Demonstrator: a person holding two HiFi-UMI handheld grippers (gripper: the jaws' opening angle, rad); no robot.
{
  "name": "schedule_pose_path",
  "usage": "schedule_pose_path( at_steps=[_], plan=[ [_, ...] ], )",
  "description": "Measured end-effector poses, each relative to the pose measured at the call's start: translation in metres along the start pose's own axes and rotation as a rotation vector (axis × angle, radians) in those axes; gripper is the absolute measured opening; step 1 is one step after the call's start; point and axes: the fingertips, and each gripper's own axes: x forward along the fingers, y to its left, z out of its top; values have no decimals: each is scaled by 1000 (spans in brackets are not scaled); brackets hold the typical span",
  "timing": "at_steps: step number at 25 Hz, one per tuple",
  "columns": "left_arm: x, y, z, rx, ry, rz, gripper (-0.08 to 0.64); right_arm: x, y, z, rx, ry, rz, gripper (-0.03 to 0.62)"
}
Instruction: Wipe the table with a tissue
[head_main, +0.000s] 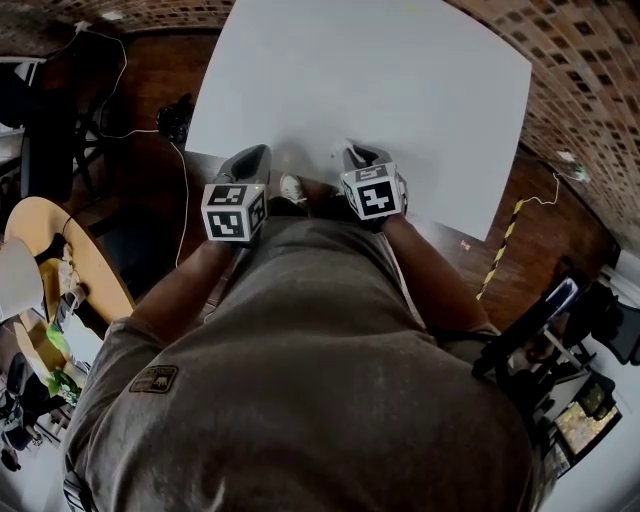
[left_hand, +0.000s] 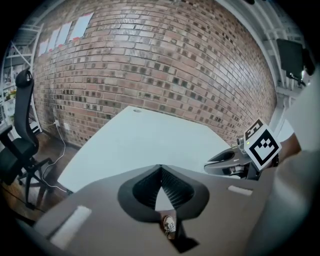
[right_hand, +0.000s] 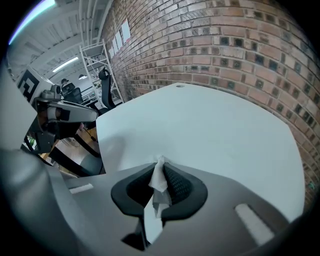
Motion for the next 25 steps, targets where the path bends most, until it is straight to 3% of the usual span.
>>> schedule_pose_path(
  at_steps=[19,25],
  plan=[
    [-2,12,2,17,19,5,2,12,58,19,-96,-24,69,44],
    [2,1,2,44,38,-10,2,8,49,14,-66,-38,51,44]
  ],
)
